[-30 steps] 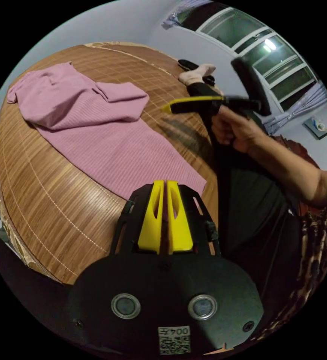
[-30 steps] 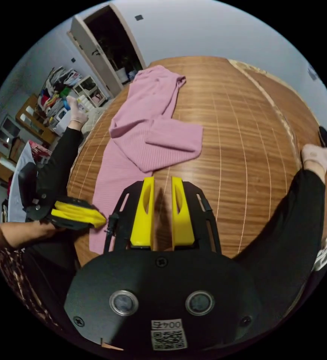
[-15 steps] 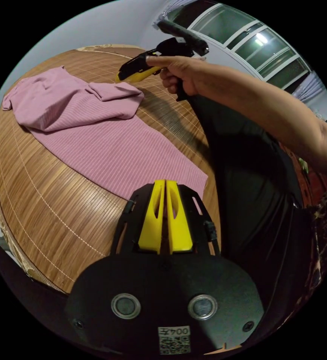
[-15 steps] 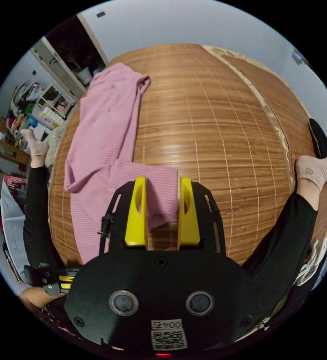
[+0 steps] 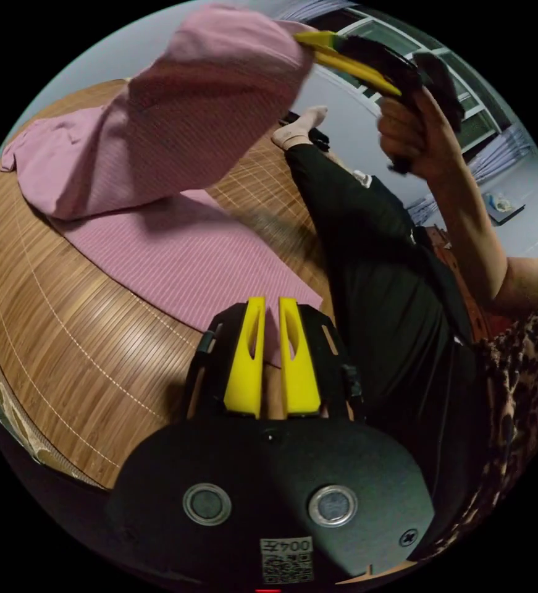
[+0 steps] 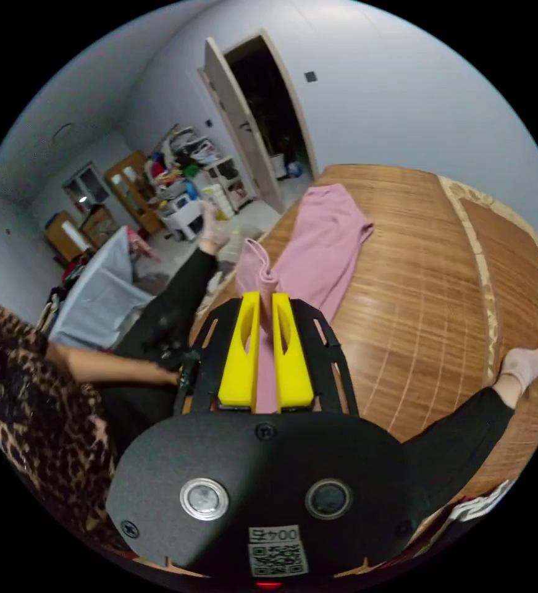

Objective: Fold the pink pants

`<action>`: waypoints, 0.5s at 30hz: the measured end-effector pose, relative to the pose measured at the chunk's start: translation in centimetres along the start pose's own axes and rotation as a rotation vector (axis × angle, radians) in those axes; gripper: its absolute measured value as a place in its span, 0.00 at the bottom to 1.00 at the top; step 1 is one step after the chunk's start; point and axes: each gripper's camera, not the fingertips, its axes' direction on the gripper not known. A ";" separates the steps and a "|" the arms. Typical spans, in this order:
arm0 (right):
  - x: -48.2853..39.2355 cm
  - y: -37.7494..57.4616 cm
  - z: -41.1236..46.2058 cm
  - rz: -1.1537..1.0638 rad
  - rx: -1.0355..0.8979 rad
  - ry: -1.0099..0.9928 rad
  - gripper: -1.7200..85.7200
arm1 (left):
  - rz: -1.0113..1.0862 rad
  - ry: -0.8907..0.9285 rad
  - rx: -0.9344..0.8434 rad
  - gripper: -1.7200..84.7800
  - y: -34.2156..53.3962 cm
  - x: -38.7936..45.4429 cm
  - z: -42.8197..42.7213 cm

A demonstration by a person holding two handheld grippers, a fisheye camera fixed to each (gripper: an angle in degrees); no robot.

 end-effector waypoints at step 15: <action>8.3 13.3 3.6 0.517 -0.330 -0.226 0.11 | -0.022 0.236 -0.131 0.13 2.3 -2.9 -1.6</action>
